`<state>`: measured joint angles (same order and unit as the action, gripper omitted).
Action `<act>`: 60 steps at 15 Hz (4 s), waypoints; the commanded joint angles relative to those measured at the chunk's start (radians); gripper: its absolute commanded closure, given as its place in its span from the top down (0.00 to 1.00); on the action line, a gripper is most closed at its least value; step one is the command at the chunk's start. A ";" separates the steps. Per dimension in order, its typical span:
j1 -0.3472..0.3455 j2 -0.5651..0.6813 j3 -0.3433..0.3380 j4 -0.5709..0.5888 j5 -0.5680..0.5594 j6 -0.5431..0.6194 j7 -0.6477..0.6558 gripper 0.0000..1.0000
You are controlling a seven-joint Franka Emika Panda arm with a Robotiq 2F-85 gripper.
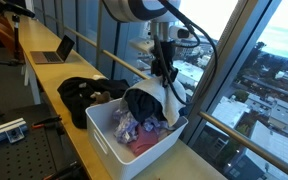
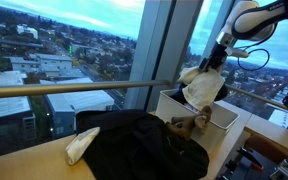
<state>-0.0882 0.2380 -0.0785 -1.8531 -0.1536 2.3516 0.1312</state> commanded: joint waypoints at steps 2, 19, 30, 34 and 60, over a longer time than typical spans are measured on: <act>0.011 0.027 -0.003 0.086 0.009 -0.026 -0.045 0.57; 0.160 -0.008 0.070 -0.049 -0.003 -0.010 0.068 1.00; 0.198 0.005 0.089 -0.054 -0.004 -0.017 0.116 1.00; 0.196 0.003 0.088 -0.064 -0.003 -0.010 0.116 1.00; 0.194 -0.132 0.099 -0.477 0.025 0.112 0.233 0.70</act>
<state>0.1072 0.1312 0.0036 -2.2814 -0.1542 2.4172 0.3543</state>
